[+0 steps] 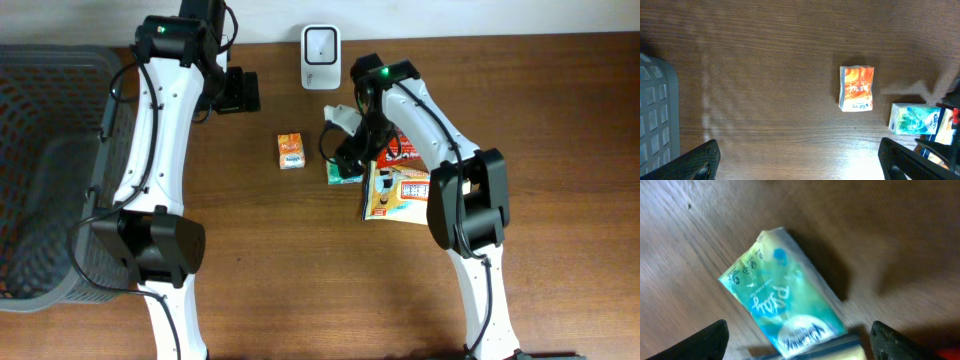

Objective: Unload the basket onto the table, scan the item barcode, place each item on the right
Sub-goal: 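Grasp the green Kleenex pack with the right gripper, then hold the green Kleenex pack up in front of the scanner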

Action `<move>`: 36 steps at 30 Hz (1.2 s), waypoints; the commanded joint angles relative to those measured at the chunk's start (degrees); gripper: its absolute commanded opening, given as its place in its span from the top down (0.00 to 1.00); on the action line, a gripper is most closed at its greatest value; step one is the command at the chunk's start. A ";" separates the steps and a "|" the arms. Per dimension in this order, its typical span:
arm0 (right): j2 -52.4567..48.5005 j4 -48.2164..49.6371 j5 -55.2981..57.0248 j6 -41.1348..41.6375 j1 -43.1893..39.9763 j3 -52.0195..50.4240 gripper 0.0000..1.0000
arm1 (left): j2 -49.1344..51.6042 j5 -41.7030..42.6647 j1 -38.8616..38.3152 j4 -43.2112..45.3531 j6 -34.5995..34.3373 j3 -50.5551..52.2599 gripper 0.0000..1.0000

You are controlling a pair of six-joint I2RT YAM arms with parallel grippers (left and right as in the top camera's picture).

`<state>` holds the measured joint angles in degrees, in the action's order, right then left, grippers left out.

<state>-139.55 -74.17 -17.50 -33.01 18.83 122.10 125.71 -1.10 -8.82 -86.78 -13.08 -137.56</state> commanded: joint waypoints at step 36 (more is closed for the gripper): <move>-0.68 18.32 0.98 36.20 -6.05 -4.33 0.67 | -0.35 -0.37 0.35 -0.02 -0.15 -0.04 0.01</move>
<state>-139.35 -55.66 -16.53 4.03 12.58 118.54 125.71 -1.13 -8.82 -86.76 -13.08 -137.56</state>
